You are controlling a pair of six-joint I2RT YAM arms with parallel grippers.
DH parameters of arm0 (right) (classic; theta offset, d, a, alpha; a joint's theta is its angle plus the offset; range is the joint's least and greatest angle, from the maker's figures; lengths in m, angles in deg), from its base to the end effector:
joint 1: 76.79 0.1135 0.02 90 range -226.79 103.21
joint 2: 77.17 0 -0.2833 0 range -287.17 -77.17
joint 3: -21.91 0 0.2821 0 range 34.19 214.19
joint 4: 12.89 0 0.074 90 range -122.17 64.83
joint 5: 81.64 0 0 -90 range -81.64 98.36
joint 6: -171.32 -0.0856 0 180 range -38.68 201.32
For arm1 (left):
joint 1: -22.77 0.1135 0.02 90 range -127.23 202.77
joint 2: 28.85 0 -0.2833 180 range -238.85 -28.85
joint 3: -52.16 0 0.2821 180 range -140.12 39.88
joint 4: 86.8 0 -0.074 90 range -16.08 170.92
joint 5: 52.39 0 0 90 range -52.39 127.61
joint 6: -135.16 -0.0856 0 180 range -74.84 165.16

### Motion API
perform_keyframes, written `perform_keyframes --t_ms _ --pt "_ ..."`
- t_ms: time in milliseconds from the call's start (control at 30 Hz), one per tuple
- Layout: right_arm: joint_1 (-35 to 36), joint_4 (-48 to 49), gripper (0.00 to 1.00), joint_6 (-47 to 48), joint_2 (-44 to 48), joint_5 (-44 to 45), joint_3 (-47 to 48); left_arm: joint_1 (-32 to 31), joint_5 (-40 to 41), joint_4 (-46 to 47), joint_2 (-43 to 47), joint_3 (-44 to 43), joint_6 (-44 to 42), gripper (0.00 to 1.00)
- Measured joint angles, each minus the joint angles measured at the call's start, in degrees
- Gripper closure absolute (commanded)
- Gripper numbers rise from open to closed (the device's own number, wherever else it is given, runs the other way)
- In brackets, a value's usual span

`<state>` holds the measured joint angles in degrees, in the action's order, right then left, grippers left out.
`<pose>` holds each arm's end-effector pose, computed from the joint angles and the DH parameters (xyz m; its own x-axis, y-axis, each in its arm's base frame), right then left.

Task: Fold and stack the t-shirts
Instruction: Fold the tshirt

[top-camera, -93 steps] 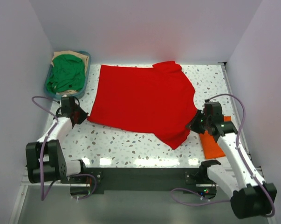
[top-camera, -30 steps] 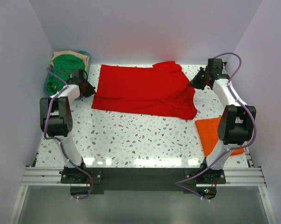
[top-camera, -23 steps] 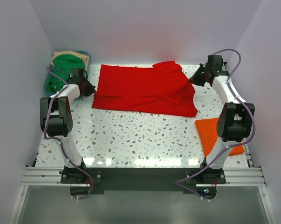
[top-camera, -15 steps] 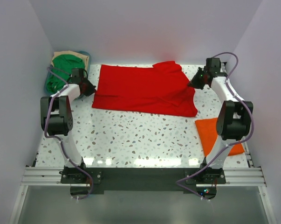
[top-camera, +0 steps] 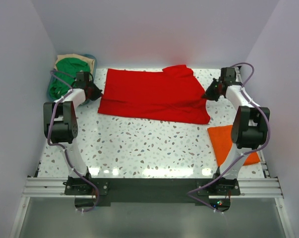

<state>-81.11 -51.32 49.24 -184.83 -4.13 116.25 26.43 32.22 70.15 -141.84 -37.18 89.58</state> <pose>0.4780 -0.0175 0.1947 -0.6954 0.5725 -0.4344 0.3651 0.8020 0.4727 0.4977 0.0238 0.1453 -0.5193 -0.7315 -0.4420 -0.5078 0.6800 -0.5288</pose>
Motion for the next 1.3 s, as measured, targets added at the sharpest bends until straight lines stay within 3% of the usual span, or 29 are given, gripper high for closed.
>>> perform_keyframes --t_ms 533,700,800,833,933,1033,1200,1300 --pt "-0.9 0.6 1.0 -0.1 0.0 -0.1 -1.1 1.1 -0.8 2.7 0.0 1.3 0.0 0.91" --pt "-1.6 1.1 1.0 -0.3 -1.6 -0.4 -0.9 1.3 -1.3 3.2 0.0 1.4 -0.1 0.77" --pt "-1.8 1.1 0.88 -0.6 -3.7 -0.6 0.0 1.4 -2.2 4.0 0.0 1.4 -0.1 0.7" --pt "-1.8 1.0 0.75 -0.9 -4.5 -0.6 0.3 1.4 -2.8 4.3 0.0 1.4 -0.1 0.68" --pt "-1.9 0.0 0.5 -1.2 -6.4 -0.7 2.7 1.4 -4.2 5.6 0.2 2.0 -0.4 0.62" --pt "-1.8 0.0 0.38 -0.8 -7.0 -0.6 5.0 0.9 -3.2 5.7 2.6 5.4 -0.4 0.6" --pt "-0.7 0.0 0.37 -0.2 -1.9 1.9 1.6 -0.3 1.5 3.8 12.5 17.4 1.4 0.54" --pt "0.2 0.7 0.38 -0.3 7.3 3.0 -8.0 -1.0 4.9 3.3 18.9 23.5 2.6 0.5"
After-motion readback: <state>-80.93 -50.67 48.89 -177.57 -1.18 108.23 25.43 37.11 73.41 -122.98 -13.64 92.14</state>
